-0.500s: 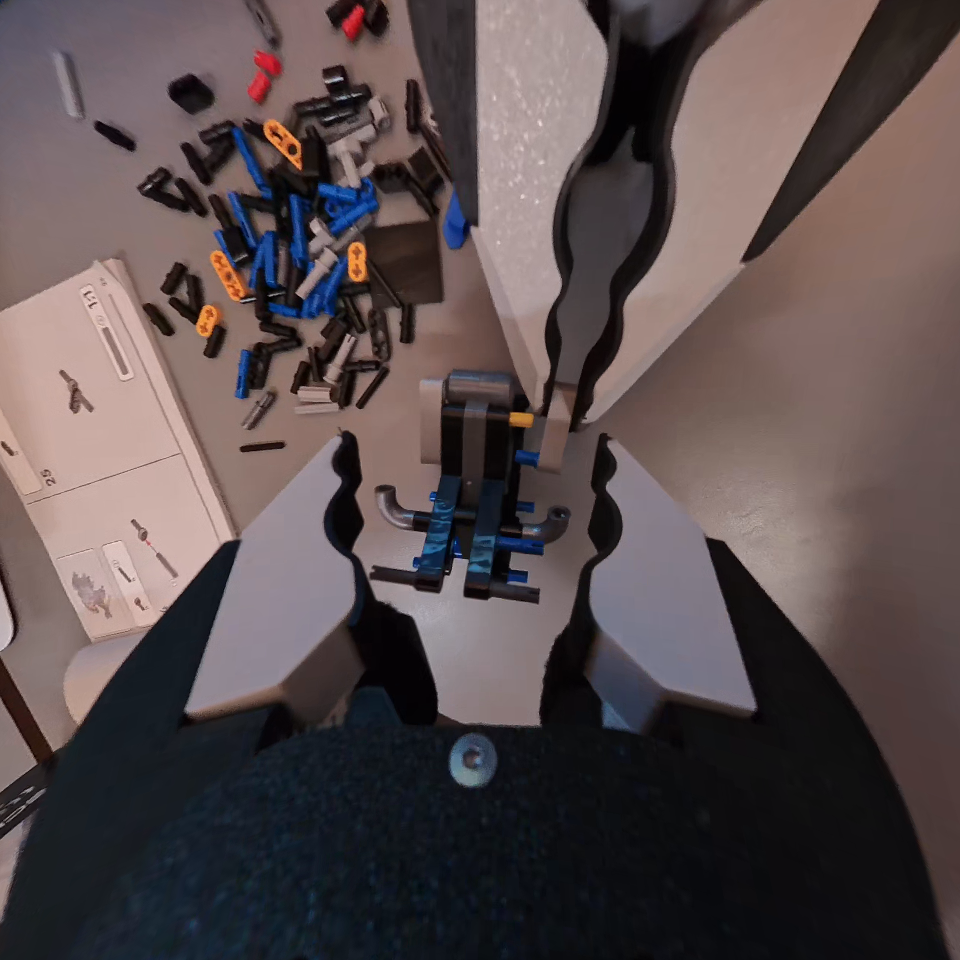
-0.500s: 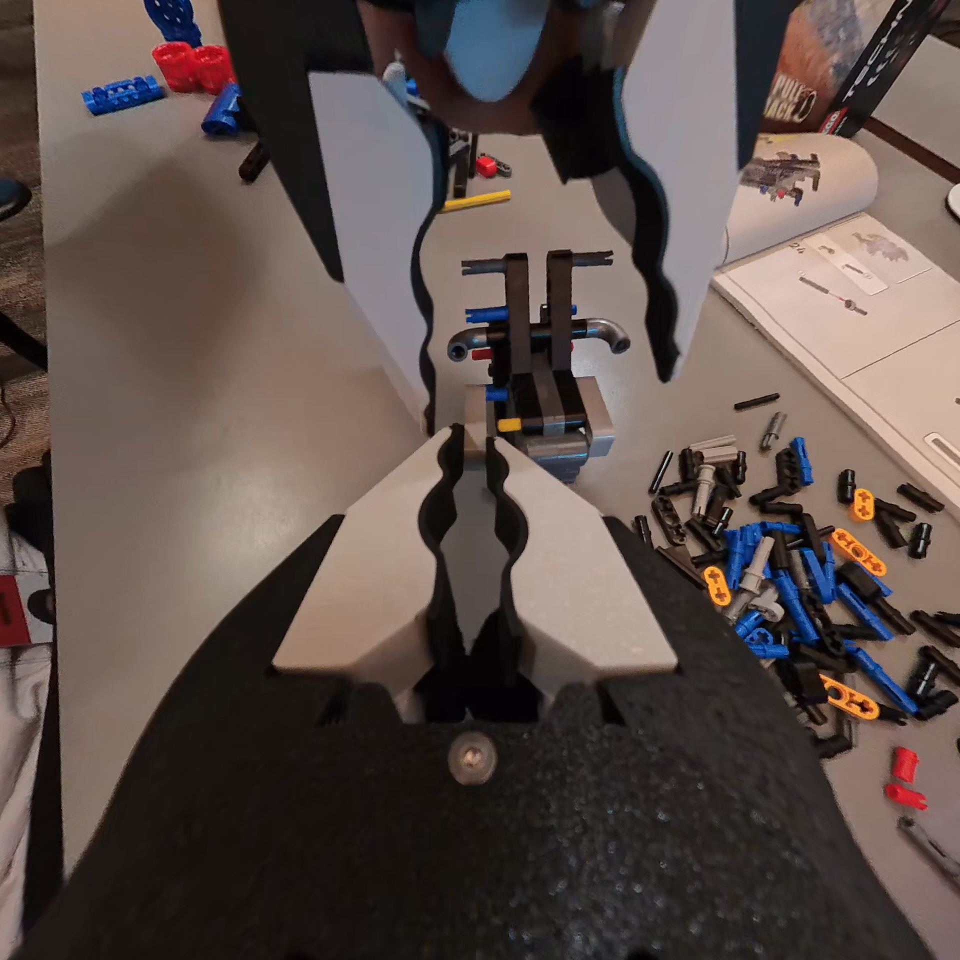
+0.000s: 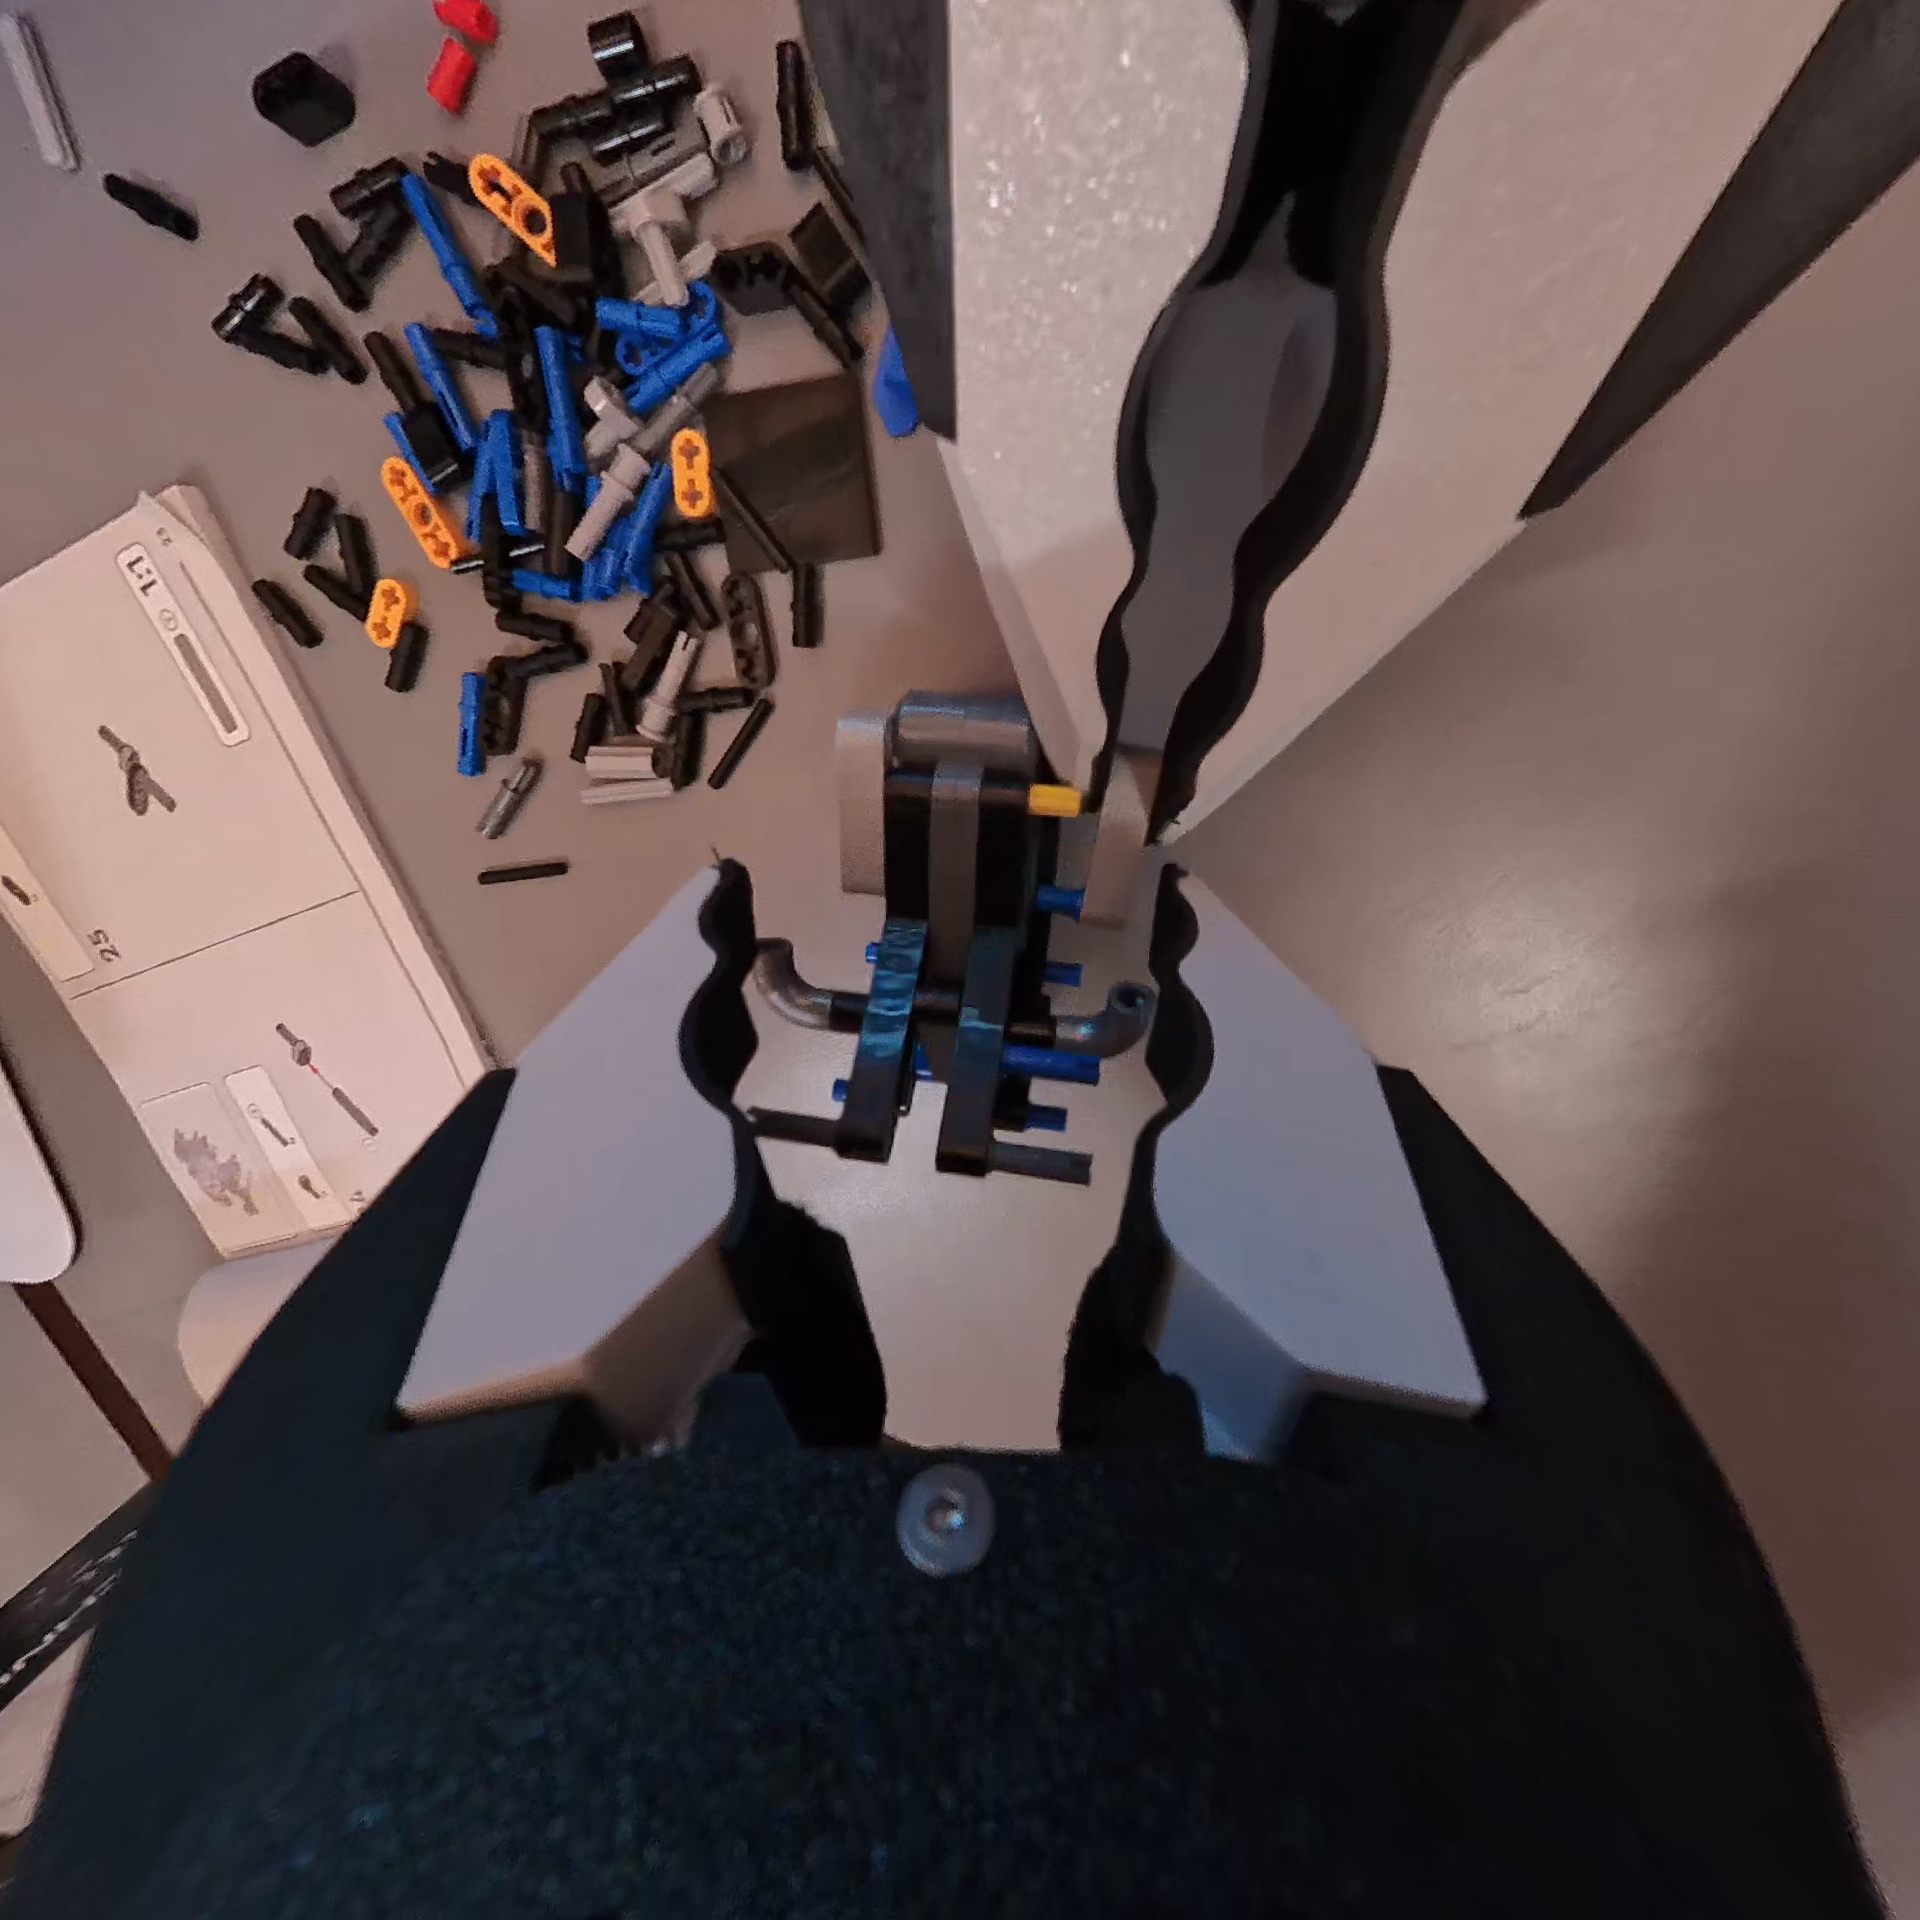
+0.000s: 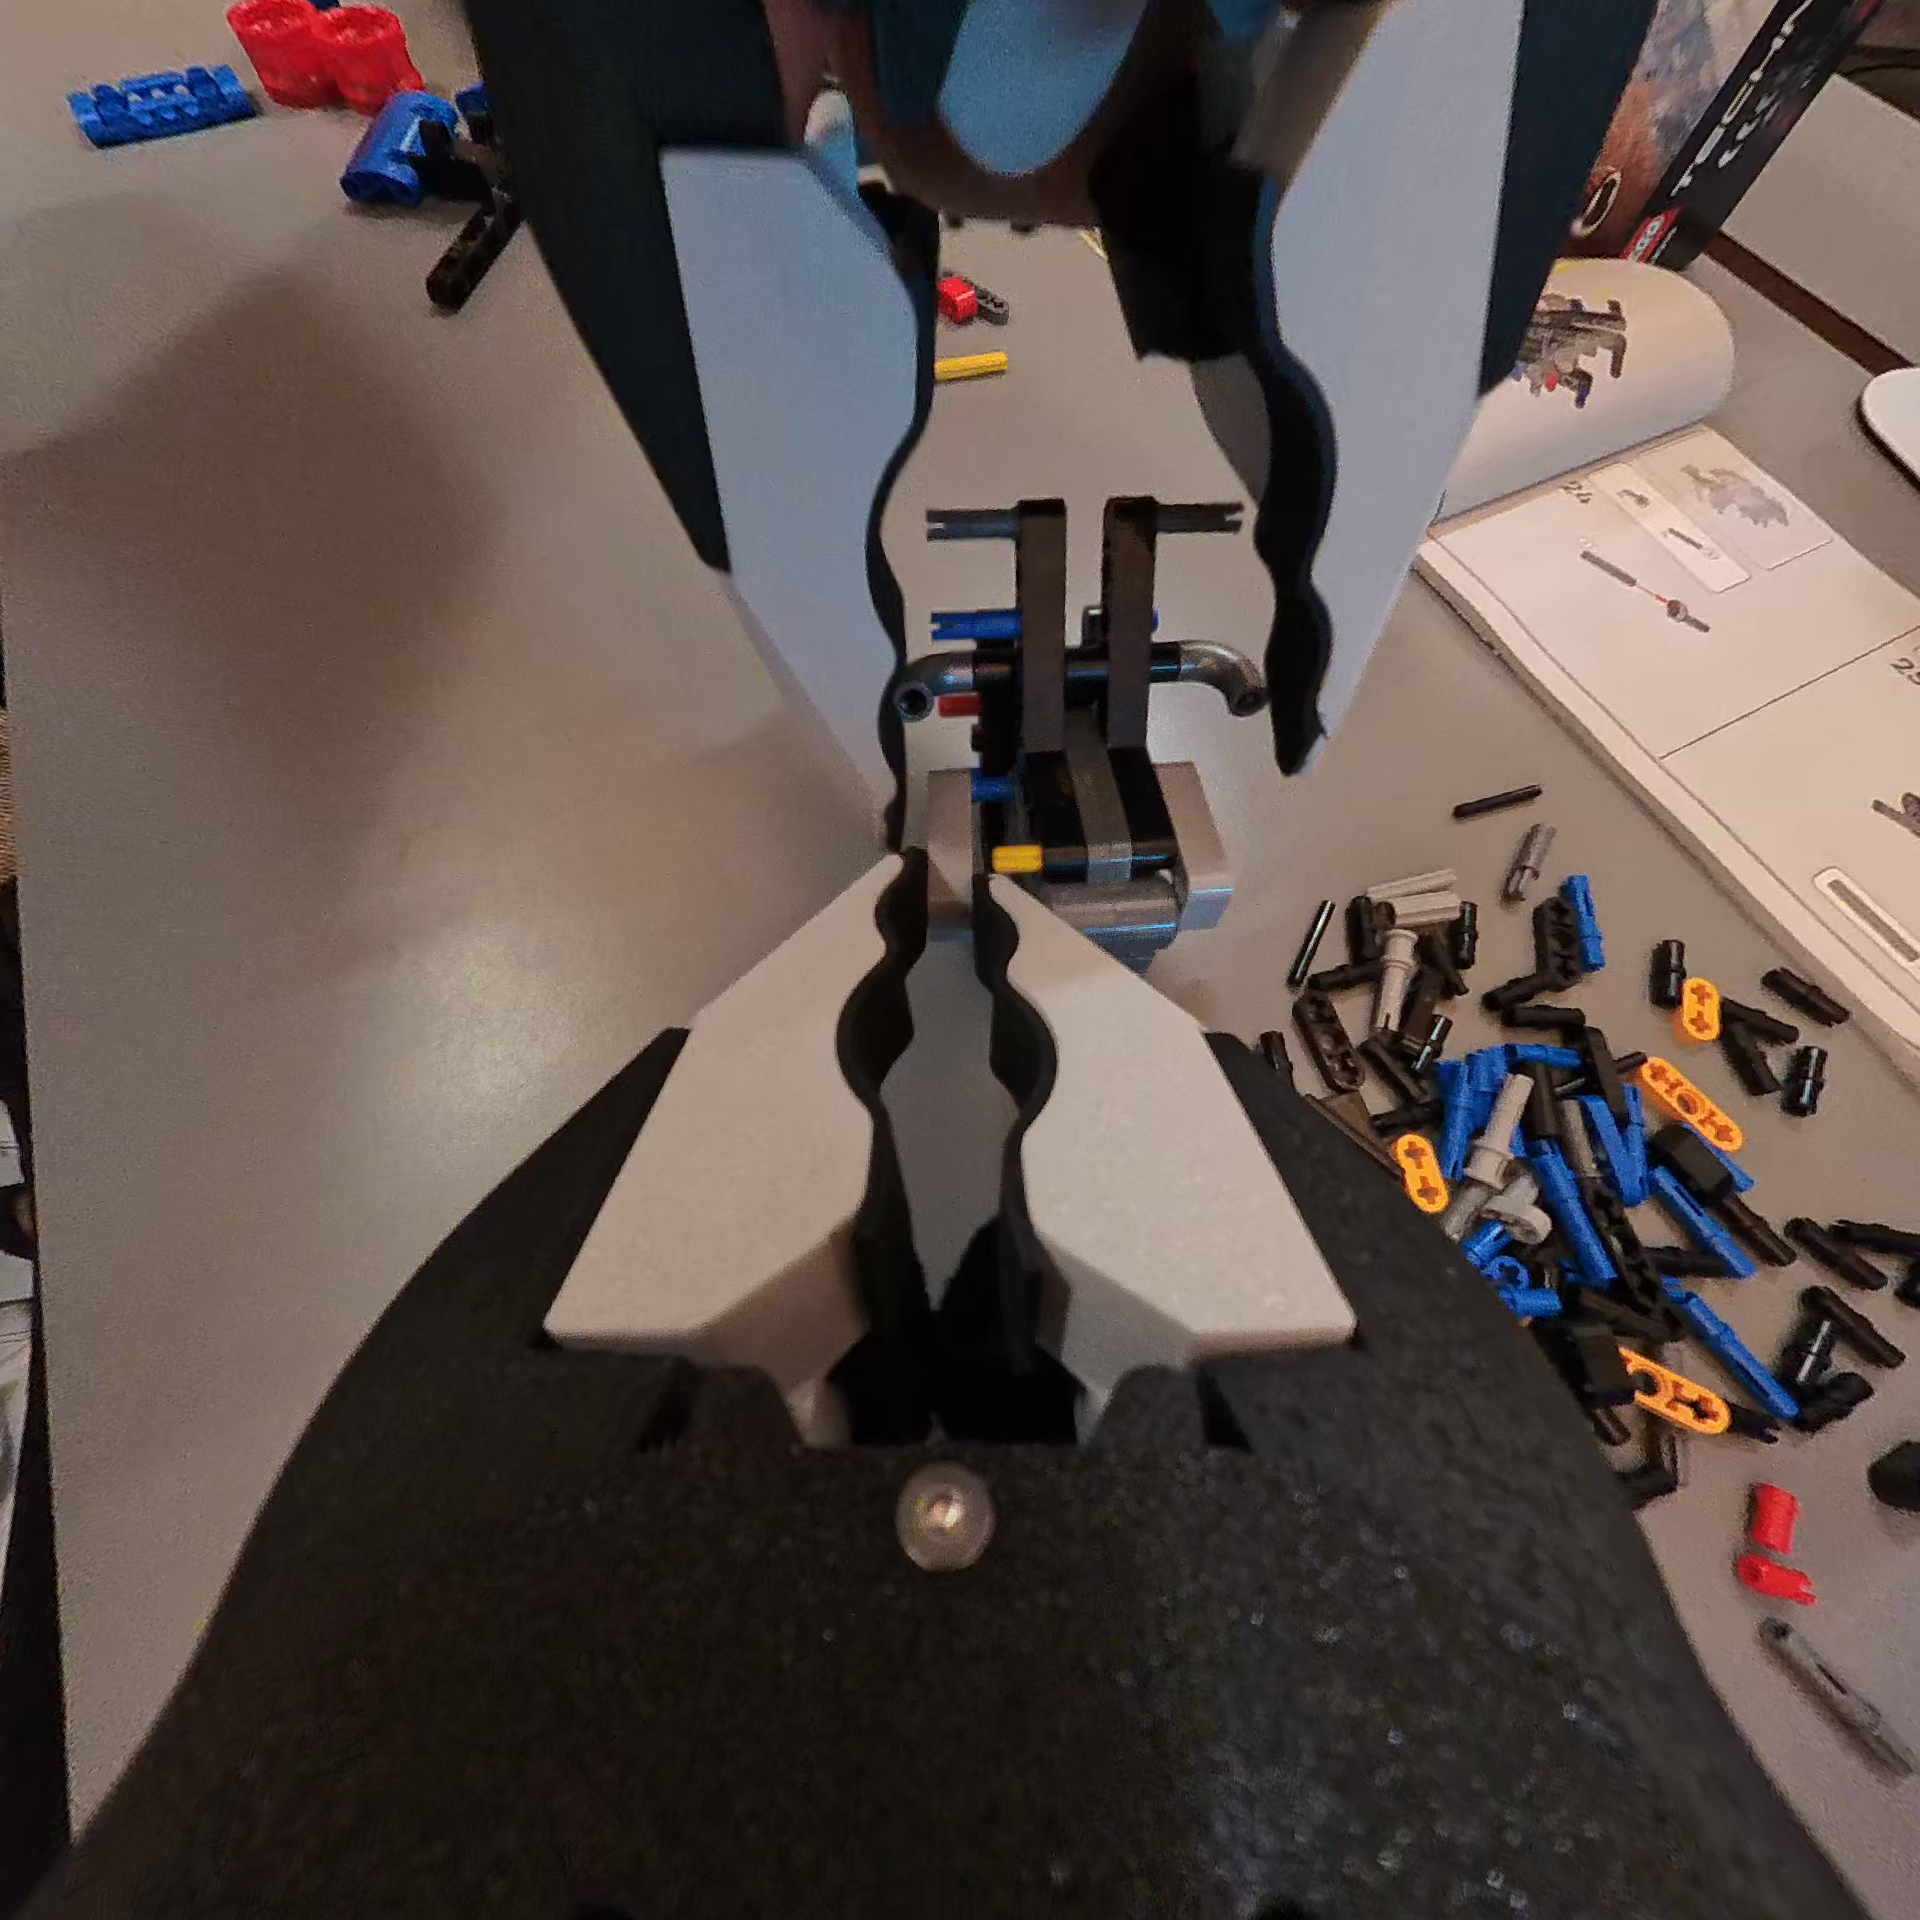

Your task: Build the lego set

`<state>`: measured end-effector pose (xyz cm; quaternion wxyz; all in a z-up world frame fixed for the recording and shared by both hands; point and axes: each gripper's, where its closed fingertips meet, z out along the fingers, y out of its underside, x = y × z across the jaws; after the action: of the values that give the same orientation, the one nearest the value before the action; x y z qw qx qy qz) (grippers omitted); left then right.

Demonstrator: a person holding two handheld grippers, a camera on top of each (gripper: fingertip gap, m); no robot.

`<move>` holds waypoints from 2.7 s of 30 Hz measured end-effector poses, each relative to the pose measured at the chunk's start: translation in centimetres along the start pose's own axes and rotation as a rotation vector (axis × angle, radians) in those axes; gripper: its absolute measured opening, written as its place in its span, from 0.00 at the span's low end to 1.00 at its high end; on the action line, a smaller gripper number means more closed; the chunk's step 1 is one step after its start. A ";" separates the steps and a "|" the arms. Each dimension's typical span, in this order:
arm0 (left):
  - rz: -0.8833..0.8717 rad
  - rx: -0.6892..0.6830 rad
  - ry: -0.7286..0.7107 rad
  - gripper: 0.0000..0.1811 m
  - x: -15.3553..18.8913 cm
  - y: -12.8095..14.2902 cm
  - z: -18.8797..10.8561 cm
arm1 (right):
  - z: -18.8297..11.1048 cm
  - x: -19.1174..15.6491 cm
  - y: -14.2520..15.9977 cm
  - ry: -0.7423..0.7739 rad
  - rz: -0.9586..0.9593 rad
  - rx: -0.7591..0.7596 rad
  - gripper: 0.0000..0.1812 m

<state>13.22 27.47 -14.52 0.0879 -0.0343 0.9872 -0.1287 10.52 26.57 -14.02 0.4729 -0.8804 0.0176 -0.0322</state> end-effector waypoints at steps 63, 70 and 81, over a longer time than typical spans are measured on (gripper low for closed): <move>0.067 -0.060 0.122 0.27 0.0 -1.6 0.4 | -1.2 1.1 0.5 0.056 0.092 -0.006 0.05; 0.055 -0.058 0.126 0.27 -0.1 -1.8 0.5 | -1.7 1.3 0.6 0.103 0.027 -0.001 0.07; 0.052 -0.043 0.133 0.27 0.1 -1.8 0.5 | -1.2 2.7 0.8 0.054 -0.166 -0.044 0.36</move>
<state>13.34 25.55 -14.53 0.0249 -0.0019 0.9939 -0.1073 13.16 24.97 -13.95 0.4486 -0.8877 -0.0419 -0.0945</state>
